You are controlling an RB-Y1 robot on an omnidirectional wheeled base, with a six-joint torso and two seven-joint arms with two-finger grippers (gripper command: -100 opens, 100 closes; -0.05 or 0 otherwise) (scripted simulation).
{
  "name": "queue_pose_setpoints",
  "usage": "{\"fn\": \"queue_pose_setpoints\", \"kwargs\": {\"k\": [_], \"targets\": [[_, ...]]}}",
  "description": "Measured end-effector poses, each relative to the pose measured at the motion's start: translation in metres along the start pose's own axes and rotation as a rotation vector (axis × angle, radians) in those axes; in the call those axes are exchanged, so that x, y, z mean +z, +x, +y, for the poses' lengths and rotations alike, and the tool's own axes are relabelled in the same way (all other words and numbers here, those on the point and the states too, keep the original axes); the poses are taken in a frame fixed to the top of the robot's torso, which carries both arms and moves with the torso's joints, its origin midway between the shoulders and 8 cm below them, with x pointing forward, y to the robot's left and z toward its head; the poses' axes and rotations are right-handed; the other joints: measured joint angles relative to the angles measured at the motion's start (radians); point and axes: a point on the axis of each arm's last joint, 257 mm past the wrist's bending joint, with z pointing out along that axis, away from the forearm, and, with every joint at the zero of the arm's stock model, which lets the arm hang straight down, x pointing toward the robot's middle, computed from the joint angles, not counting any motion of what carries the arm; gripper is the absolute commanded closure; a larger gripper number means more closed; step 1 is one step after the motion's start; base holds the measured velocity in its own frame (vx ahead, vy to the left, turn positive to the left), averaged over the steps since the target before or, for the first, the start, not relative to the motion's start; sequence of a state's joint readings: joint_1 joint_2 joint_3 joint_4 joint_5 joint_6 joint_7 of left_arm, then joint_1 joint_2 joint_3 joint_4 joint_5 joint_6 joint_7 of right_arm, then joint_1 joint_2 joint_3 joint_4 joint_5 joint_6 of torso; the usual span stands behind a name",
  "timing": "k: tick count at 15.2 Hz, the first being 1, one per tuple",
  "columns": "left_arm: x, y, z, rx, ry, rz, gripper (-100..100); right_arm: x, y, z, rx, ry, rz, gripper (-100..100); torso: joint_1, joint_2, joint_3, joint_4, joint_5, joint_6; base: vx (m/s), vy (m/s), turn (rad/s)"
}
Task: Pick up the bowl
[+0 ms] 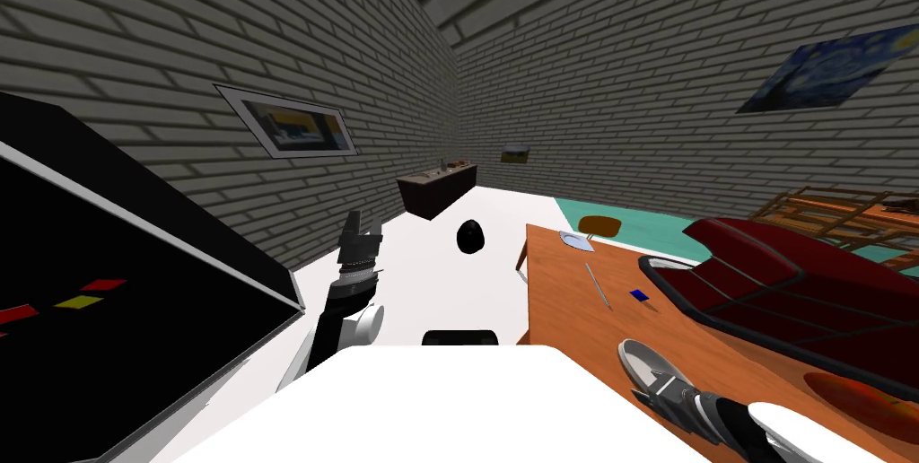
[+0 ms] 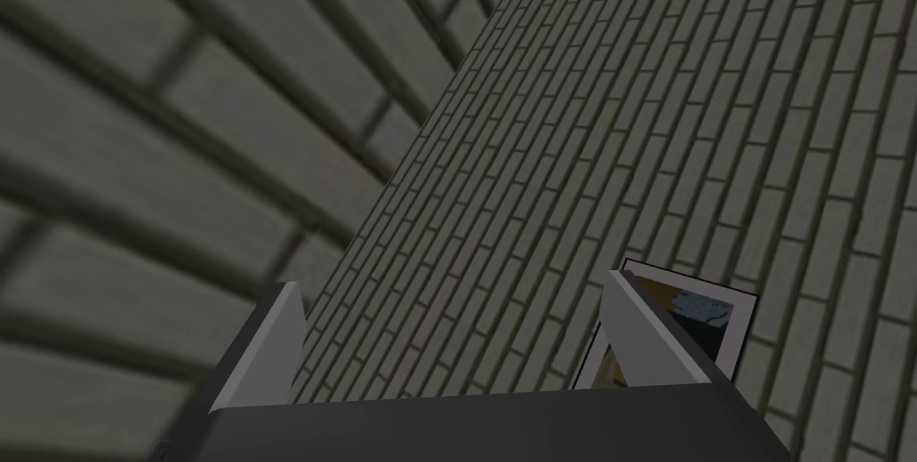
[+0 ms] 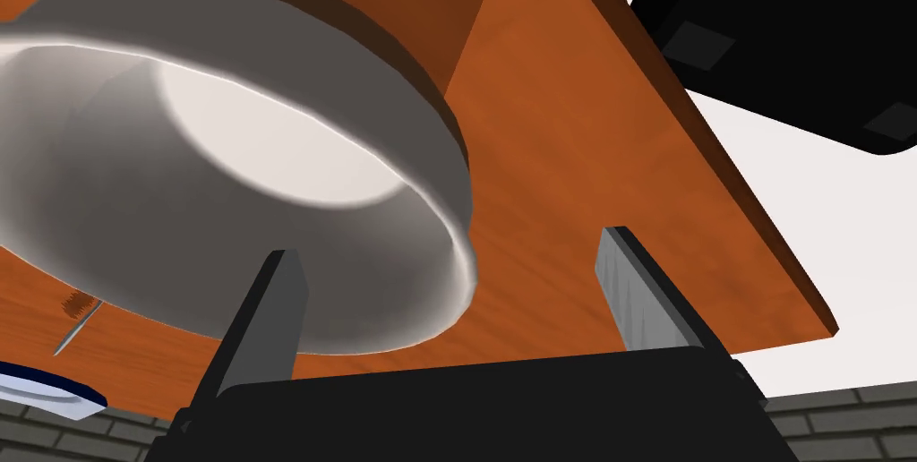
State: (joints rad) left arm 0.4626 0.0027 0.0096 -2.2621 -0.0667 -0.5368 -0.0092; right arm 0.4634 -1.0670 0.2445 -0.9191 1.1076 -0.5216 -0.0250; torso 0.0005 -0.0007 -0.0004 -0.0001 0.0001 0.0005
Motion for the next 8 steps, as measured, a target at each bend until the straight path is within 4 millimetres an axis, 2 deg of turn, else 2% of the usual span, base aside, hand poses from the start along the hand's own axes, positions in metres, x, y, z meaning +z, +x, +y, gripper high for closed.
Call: {"fn": "queue_pose_setpoints", "kwargs": {"k": [8], "targets": [[0.0, 0.0, 0.0, 0.0, 0.0, 0.0, 0, 0.004, 0.017, 0.004, -0.006, -0.007, 0.0, -100, 0.001, -0.002, -0.001, 0.0, 0.0, 0.0, 0.055, 0.004, -0.029]]}}
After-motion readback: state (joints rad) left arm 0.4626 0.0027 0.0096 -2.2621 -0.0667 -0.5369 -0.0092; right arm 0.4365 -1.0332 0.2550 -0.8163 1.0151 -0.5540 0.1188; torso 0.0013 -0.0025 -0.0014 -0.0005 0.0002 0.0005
